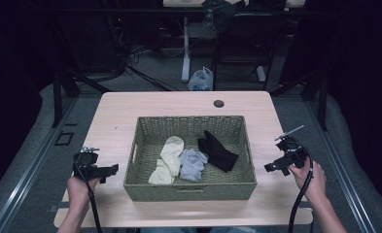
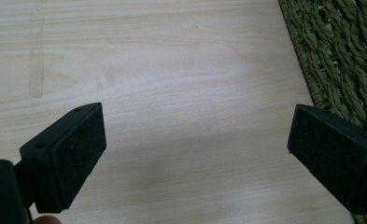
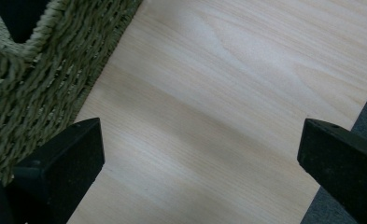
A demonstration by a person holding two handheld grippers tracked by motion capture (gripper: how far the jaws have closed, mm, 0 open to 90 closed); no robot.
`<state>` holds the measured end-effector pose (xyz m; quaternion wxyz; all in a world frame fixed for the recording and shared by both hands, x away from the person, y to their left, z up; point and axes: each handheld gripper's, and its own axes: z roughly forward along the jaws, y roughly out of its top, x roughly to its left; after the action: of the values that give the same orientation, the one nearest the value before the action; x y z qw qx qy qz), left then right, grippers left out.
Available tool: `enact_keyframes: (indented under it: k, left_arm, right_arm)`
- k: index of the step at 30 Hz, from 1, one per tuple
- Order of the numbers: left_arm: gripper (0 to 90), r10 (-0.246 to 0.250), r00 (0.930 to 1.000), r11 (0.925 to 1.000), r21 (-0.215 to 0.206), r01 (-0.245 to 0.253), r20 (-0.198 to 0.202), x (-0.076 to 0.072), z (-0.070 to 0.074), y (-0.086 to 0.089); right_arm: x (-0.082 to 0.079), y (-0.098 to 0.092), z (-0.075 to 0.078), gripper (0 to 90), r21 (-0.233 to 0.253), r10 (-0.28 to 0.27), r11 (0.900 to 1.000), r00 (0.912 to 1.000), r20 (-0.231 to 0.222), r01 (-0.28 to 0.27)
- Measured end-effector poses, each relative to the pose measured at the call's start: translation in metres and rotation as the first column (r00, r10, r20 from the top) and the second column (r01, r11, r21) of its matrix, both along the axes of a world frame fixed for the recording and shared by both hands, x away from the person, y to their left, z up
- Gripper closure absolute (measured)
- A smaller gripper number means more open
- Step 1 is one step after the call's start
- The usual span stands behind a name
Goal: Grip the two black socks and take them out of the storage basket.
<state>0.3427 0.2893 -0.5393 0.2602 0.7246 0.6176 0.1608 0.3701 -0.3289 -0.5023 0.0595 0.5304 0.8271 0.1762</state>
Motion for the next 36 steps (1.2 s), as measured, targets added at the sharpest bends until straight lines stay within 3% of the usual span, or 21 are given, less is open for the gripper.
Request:
enact_keyframes:
  k: [6, 12, 14, 17, 23, 24, 36]
  left_arm:
    - [4.4, -0.007, 1.0000, 1.0000, 0.000, 0.007, 0.004, 0.003, -0.001, -0.003]
    - [4.4, -0.014, 0.9999, 0.9999, -0.003, 0.014, 0.002, 0.003, -0.001, -0.003]
    - [4.4, -0.014, 0.9999, 0.9999, -0.004, 0.014, 0.003, 0.003, -0.001, -0.003]
    - [4.4, -0.012, 0.9999, 0.9999, -0.005, 0.012, 0.003, 0.004, -0.001, -0.003]
    - [4.4, -0.016, 0.9999, 0.9998, -0.008, 0.016, 0.004, 0.004, -0.001, -0.003]
    - [4.4, -0.016, 0.9999, 0.9998, -0.008, 0.016, 0.004, 0.004, -0.001, -0.003]
    - [4.4, -0.014, 0.9999, 0.9998, -0.013, 0.014, 0.010, 0.004, 0.000, -0.005]
  right_arm:
    - [0.000, -0.002, 0.005, 0.0, -0.004, 0.025, 1.000, 0.9993, -0.026, -0.025]
    - [-0.002, -0.005, 0.010, 0.0, 0.005, 0.011, 1.000, 0.9999, -0.012, -0.011]
    - [-0.002, -0.005, 0.013, 0.0, 0.051, 0.007, 0.999, 0.9998, -0.017, -0.006]
    - [-0.001, -0.005, 0.019, 0.0, 0.032, 0.011, 0.999, 0.9999, -0.010, -0.011]
    - [-0.001, -0.004, 0.024, 0.0, 0.065, 0.007, 0.998, 1.0000, 0.001, -0.007]
    - [-0.001, -0.005, 0.026, 0.0, 0.041, 0.017, 0.999, 0.9998, -0.005, -0.017]
    - [-0.003, 0.003, 0.041, 0.0, 0.065, 0.031, 0.997, 0.9993, 0.020, -0.033]
